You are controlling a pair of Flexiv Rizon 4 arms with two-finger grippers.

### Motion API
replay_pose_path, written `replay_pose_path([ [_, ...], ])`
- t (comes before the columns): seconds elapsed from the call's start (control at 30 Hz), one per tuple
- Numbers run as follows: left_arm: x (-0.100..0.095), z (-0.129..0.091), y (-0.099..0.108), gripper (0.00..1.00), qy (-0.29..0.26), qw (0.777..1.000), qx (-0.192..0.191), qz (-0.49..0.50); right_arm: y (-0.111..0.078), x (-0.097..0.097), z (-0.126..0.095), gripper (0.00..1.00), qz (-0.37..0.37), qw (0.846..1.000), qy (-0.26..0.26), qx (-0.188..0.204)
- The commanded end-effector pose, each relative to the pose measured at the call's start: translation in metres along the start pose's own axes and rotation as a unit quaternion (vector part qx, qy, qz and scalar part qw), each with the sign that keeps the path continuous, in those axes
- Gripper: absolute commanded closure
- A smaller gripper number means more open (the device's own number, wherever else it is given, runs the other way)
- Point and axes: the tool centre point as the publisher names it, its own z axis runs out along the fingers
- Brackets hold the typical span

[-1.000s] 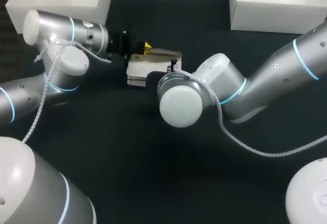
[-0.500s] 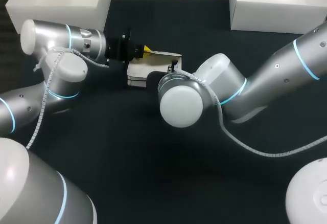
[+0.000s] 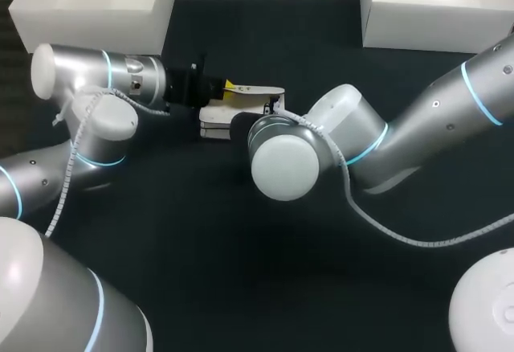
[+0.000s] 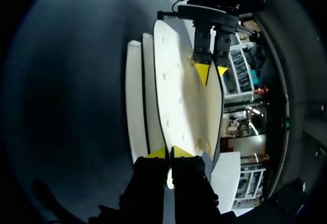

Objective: Pick up the bag, open it, inspect its contents, close it, and place it on the opposite side

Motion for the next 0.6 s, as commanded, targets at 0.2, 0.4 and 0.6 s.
replay_pose_path([
  [0.2,-0.006,-0.01,-0.007,0.61,-0.008,1.0,-0.01,-0.004,-0.003,0.002,0.002,1.0,0.001,0.997,-0.064,-0.034],
  [0.4,-0.012,-0.016,-0.005,0.63,-0.016,1.0,-0.016,-0.007,-0.003,0.002,0.002,1.0,0.001,0.997,-0.064,-0.034],
  [0.6,-0.013,-0.013,0.0,0.73,-0.013,1.0,-0.018,-0.022,-0.003,0.002,0.002,1.0,0.001,0.997,-0.064,-0.034],
])
